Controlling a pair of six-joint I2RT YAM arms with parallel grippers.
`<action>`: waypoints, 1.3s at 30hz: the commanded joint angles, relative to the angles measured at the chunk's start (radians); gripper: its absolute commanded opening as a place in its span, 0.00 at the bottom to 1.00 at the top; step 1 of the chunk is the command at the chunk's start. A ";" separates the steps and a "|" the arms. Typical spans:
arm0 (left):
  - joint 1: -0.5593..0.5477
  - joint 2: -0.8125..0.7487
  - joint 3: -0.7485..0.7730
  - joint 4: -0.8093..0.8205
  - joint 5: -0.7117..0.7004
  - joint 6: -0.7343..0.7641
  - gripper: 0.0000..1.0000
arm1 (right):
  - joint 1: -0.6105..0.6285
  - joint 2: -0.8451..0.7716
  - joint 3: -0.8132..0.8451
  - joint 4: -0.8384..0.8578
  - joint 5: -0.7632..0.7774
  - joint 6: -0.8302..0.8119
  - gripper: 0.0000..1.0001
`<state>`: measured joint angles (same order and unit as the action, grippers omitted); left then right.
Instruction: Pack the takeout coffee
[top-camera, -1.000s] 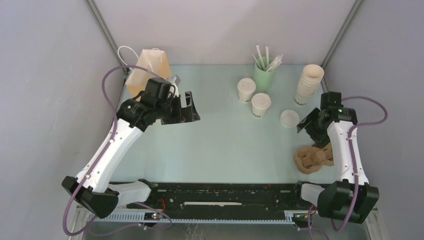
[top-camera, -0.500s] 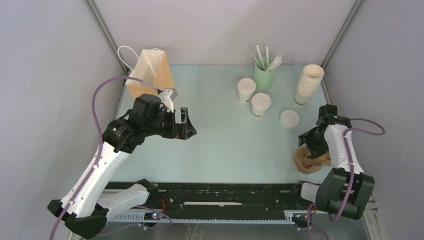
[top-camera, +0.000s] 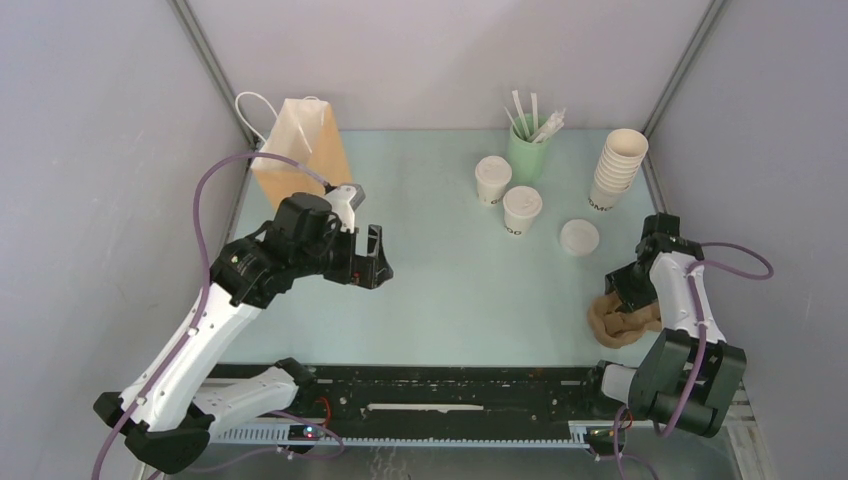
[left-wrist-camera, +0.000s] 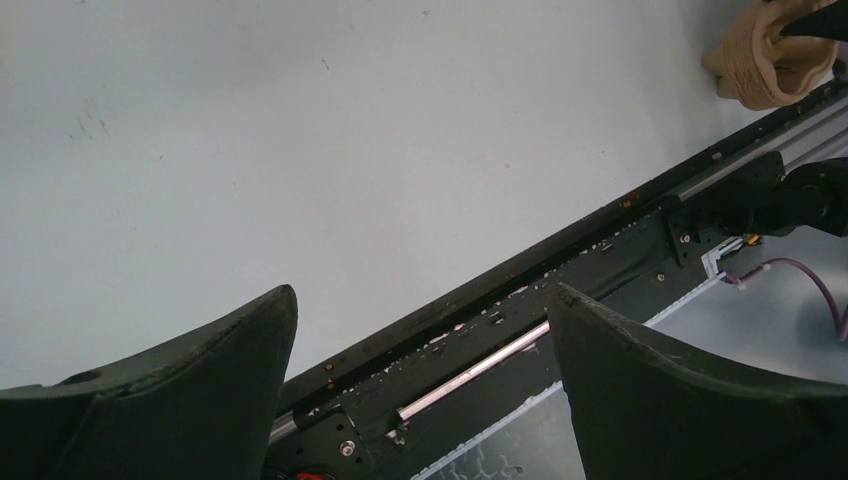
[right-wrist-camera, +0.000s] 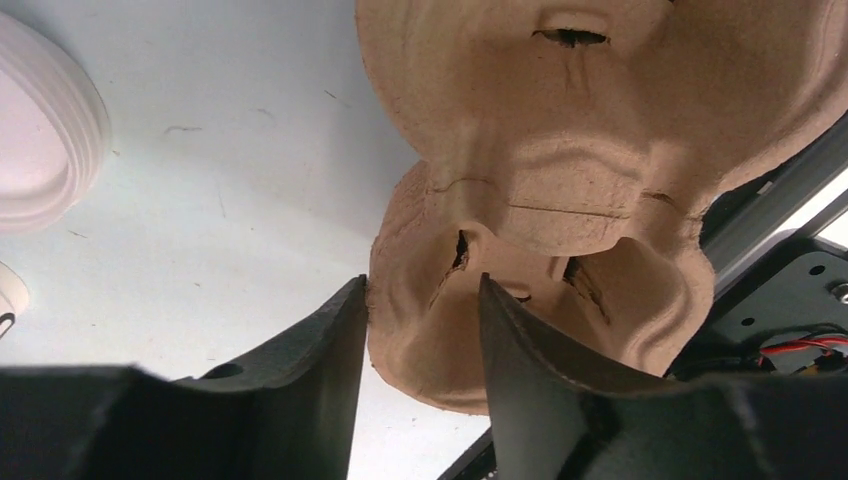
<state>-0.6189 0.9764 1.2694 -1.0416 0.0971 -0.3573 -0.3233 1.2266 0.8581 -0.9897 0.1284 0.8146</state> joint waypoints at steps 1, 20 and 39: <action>-0.006 -0.005 0.017 -0.004 -0.021 0.027 1.00 | -0.016 -0.024 -0.007 0.035 0.004 0.027 0.47; -0.005 -0.012 0.018 -0.009 -0.022 0.022 1.00 | -0.026 -0.116 0.053 -0.079 0.048 0.028 0.32; -0.005 -0.010 0.027 -0.018 -0.050 0.036 1.00 | -0.011 -0.126 0.235 -0.227 0.095 0.056 0.00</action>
<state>-0.6197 0.9760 1.2694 -1.0603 0.0708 -0.3546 -0.3397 1.1301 1.0149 -1.1744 0.1852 0.8413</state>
